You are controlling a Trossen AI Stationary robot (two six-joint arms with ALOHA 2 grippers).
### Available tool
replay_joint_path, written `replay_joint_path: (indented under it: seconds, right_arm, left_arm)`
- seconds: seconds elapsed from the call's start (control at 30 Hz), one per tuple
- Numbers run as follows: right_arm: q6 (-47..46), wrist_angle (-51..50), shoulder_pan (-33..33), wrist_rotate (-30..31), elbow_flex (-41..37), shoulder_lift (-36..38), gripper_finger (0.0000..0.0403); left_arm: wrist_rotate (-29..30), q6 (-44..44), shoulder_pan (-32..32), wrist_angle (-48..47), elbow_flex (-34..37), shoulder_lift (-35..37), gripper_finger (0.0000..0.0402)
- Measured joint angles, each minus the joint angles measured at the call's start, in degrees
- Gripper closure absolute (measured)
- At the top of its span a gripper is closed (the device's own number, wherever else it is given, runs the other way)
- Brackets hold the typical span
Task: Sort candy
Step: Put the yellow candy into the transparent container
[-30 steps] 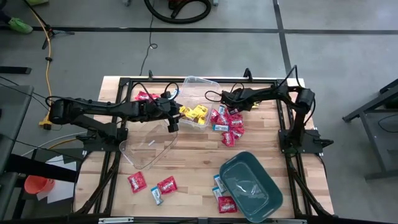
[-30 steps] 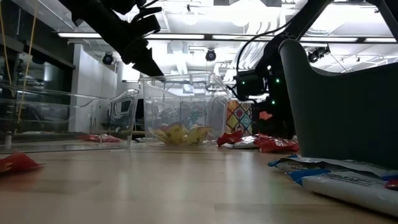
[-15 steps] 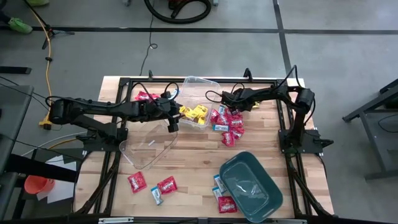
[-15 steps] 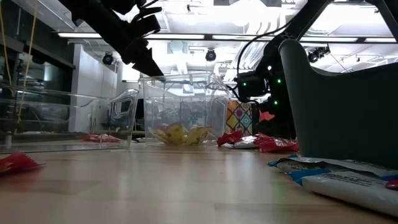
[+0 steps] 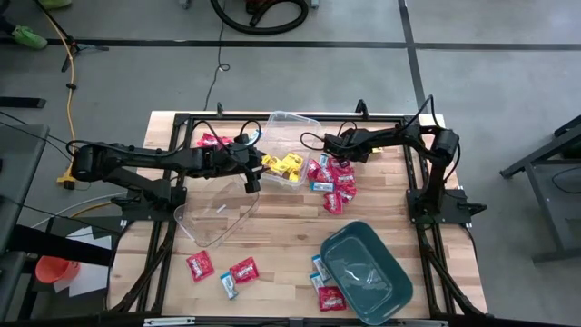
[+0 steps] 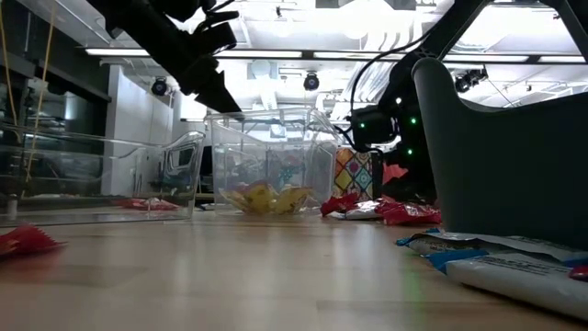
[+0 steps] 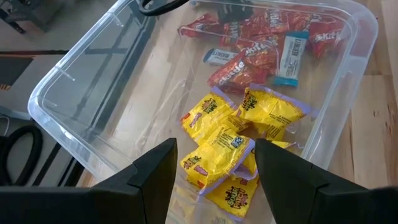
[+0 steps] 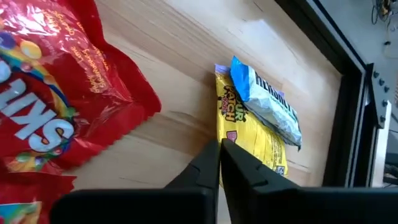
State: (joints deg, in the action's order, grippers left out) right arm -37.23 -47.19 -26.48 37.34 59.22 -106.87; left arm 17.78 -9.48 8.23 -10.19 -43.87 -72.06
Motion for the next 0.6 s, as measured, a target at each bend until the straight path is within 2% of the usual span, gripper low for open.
replay_joint_path:
  seconds: [0.3, 0.6]
  right_arm:
    - [1.55, -4.82, 2.6, 0.68, -0.09, 2.23, 0.0402]
    - [-0.29, -12.18, 6.78, 4.01, -0.11, 13.45, 0.0402]
  left_arm:
    - [1.52, -0.02, -0.04, -1.01, -0.05, 0.09, 0.0197]
    - [3.78, -0.06, -0.02, -1.03, 0.13, 1.04, 0.0197]
